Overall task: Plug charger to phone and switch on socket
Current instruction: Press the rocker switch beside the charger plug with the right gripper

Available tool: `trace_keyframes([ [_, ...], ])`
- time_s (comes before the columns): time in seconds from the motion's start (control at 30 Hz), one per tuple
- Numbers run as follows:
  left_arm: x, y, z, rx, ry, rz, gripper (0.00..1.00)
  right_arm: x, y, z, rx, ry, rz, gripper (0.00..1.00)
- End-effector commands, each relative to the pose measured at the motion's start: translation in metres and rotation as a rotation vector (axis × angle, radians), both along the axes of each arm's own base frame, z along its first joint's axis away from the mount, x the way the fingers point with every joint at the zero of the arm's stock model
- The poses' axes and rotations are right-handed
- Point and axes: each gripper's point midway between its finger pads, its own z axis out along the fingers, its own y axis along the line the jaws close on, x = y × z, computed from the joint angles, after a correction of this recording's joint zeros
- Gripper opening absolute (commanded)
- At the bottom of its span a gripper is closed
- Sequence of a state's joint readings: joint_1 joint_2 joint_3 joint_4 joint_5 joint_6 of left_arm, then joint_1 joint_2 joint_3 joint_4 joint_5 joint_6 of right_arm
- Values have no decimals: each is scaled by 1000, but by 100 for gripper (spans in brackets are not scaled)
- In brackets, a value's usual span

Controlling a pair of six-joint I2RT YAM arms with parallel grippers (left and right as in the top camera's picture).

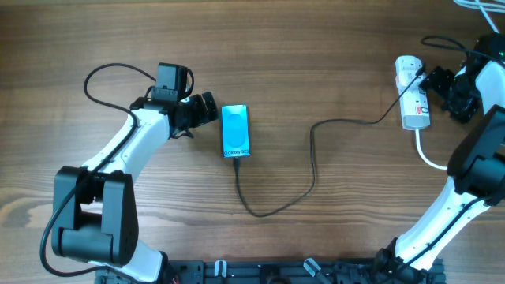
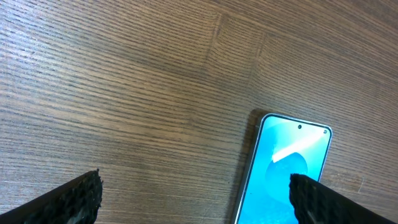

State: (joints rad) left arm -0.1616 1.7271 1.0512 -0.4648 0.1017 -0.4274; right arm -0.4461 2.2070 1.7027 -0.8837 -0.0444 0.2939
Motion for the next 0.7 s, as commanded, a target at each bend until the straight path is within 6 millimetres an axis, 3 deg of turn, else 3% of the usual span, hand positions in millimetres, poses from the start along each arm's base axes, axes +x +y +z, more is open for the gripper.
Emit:
trace_keyframes([
  [0.0, 4, 1, 8, 3, -25, 3, 100, -9, 7, -14, -12, 68, 20, 100],
  [0.13, 5, 1, 8, 3, -25, 3, 100, -15, 4, -8, -41, 94, 81, 100],
  [0.27, 4, 1, 8, 3, -25, 3, 100, -11, -2, 19, -65, 33, 117, 100],
  [0.4, 5, 1, 8, 3, -25, 3, 100, 5, 20, 49, 9, -111, 314, 100],
  [0.47, 5, 1, 8, 3, -25, 3, 100, 8, 28, 50, 34, -134, 375, 100],
  [0.67, 4, 1, 8, 3, -25, 3, 100, 6, 22, 47, 6, -117, 368, 100],
])
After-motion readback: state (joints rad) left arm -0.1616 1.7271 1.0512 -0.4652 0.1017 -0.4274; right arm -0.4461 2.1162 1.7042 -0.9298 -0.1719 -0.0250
